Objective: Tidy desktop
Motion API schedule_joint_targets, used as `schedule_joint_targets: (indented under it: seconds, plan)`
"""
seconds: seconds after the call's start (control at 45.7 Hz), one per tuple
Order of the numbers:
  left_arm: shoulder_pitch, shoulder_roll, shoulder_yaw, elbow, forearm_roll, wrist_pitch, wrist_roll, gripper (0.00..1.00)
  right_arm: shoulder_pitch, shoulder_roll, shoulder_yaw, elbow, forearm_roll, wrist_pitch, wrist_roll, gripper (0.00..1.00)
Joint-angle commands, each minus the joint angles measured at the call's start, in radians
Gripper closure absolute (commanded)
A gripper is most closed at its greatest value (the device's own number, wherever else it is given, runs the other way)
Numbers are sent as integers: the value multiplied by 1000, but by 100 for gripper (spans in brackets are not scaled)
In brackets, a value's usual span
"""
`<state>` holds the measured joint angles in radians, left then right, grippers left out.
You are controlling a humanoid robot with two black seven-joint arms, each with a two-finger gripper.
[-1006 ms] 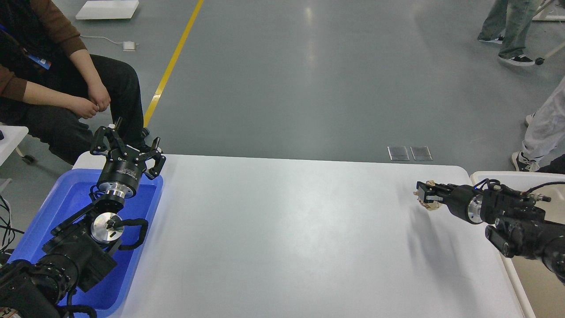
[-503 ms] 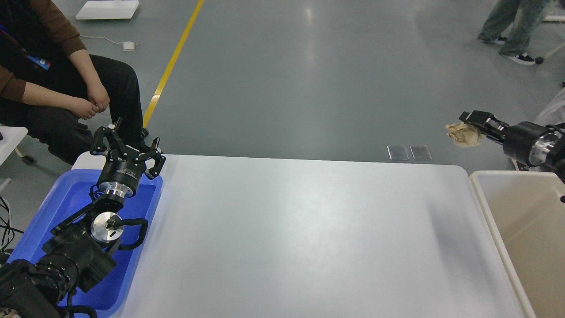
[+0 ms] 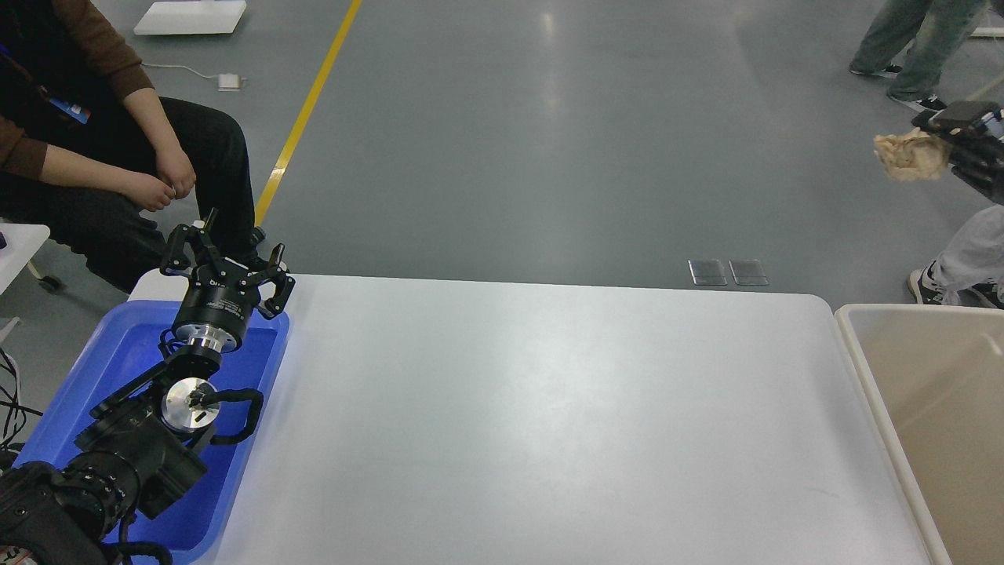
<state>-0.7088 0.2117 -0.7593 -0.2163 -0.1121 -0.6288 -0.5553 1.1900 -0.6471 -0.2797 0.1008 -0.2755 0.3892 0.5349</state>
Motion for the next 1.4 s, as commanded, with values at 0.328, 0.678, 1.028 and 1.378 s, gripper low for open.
schedule_joint_targets:
  seconds: [0.328,0.678,1.028,1.378]
  plan:
    - [0,0,0,0,0,-2,-2,0,-214,64,77,-211,105,-225,-409,100]
    - [-1,0,0,0,0,0,0,0,-409,124,145,-208,114,-354,-483,100]
    - [0,0,0,0,0,0,0,0,-537,257,191,-204,119,-427,-481,100]
    - [0,0,0,2,0,0,0,0,-541,280,191,-204,119,-441,-480,100]
